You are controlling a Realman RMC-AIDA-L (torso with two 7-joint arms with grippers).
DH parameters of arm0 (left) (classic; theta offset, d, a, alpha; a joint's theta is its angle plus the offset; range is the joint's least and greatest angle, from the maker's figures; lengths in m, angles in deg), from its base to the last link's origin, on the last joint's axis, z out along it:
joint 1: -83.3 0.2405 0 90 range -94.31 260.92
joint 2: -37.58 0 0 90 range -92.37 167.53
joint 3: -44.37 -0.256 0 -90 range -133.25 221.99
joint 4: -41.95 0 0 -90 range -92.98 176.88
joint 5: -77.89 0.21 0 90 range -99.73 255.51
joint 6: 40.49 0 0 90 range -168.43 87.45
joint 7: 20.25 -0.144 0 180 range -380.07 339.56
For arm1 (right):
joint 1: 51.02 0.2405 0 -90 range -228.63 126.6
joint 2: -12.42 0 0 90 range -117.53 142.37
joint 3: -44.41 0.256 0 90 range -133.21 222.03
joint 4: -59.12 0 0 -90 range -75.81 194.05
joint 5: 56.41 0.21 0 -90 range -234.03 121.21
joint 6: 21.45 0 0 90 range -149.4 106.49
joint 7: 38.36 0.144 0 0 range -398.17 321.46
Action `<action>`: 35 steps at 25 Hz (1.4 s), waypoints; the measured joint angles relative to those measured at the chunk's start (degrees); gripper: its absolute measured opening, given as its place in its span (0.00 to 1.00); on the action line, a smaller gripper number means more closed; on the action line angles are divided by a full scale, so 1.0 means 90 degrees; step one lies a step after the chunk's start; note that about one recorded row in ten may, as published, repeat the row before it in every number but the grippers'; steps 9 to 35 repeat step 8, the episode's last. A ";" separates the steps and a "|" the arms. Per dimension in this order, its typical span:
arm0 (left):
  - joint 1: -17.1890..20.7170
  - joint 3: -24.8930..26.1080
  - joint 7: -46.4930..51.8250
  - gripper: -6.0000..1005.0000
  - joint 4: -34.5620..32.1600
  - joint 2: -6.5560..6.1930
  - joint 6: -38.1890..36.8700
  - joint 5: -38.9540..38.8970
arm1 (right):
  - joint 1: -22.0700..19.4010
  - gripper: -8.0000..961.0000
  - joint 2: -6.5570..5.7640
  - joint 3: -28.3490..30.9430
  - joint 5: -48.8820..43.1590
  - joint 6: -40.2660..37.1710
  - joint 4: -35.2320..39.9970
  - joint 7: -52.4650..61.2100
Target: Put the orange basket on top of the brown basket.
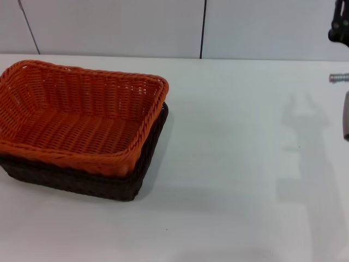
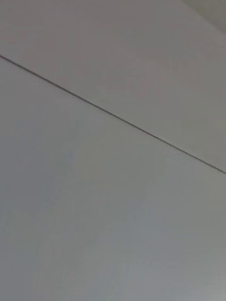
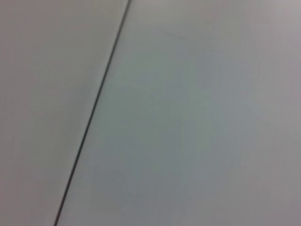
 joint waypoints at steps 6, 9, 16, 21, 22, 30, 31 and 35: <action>0.0018 0.0009 -0.0003 0.59 0.0001 -0.0032 -0.0097 0.0232 | 0.0328 0.35 0.0001 -0.0586 0.0697 -0.0835 0.0554 0.0035; 0.0019 0.0013 -0.0004 0.59 0.0002 -0.0036 -0.0104 0.0291 | 0.0470 0.35 0.0006 -0.0852 0.1015 -0.1212 0.0735 0.0102; 0.0019 0.0013 -0.0004 0.59 0.0002 -0.0036 -0.0104 0.0291 | 0.0470 0.35 0.0006 -0.0852 0.1015 -0.1212 0.0735 0.0102; 0.0019 0.0013 -0.0004 0.59 0.0002 -0.0036 -0.0104 0.0291 | 0.0470 0.35 0.0006 -0.0852 0.1015 -0.1212 0.0735 0.0102; 0.0019 0.0013 -0.0004 0.59 0.0002 -0.0036 -0.0104 0.0291 | 0.0470 0.35 0.0006 -0.0852 0.1015 -0.1212 0.0735 0.0102; 0.0019 0.0013 -0.0004 0.59 0.0002 -0.0036 -0.0104 0.0291 | 0.0470 0.35 0.0006 -0.0852 0.1015 -0.1212 0.0735 0.0102; 0.0019 0.0013 -0.0004 0.59 0.0002 -0.0036 -0.0104 0.0291 | 0.0470 0.35 0.0006 -0.0852 0.1015 -0.1212 0.0735 0.0102; 0.0019 0.0013 -0.0004 0.59 0.0002 -0.0036 -0.0104 0.0291 | 0.0470 0.35 0.0006 -0.0852 0.1015 -0.1212 0.0735 0.0102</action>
